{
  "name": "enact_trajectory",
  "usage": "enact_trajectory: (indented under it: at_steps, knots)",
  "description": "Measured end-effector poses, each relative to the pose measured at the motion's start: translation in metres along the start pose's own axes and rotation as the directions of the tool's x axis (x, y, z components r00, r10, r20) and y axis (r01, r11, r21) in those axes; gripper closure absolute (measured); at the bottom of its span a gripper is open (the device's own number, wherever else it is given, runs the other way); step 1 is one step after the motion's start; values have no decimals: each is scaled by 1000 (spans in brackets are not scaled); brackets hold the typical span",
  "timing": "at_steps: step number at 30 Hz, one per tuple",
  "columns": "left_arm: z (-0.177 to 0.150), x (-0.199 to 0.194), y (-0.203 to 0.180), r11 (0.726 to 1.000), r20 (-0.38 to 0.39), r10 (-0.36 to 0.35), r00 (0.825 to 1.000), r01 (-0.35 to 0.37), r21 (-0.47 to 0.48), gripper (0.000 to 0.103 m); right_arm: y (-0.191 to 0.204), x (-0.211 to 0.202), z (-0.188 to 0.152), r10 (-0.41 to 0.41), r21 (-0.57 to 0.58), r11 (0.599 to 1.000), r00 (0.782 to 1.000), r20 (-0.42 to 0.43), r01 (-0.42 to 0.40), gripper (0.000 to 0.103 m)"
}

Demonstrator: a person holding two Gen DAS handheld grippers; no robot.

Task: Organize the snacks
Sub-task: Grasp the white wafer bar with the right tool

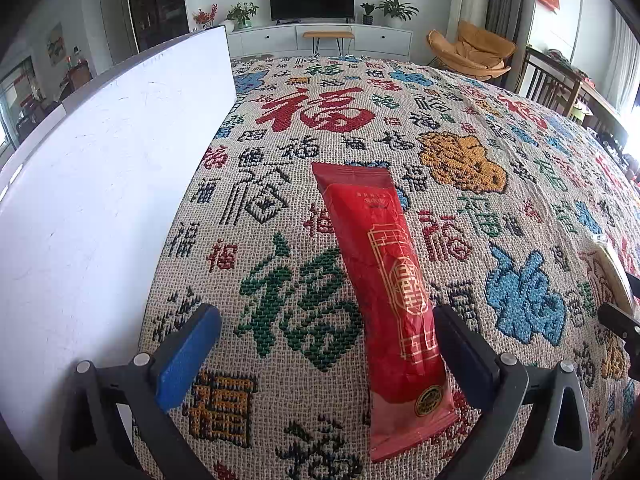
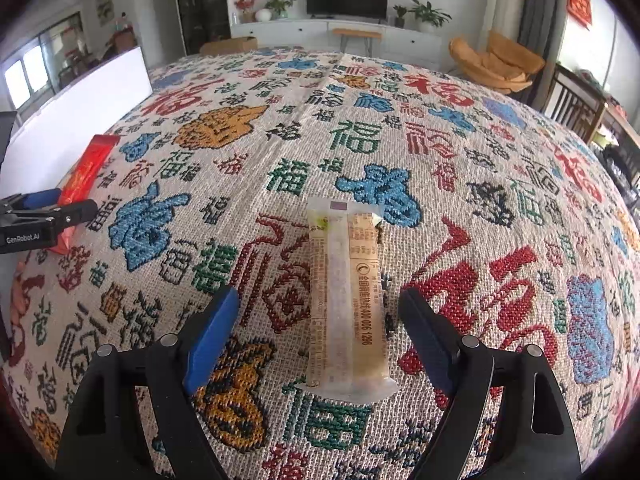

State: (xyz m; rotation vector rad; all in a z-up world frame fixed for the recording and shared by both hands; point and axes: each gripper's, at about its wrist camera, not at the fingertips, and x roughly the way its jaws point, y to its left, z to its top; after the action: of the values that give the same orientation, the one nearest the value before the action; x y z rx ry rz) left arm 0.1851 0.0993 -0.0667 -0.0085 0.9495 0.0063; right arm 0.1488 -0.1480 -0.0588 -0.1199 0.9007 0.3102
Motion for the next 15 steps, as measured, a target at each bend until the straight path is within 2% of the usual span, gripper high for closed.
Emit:
enact_trajectory:
  at_steps: [15]
  knots:
    - [0,0,0,1000,0,0,1000,0,0,0,-1,-2,-1,0,1,1000,1000,1,0,18]
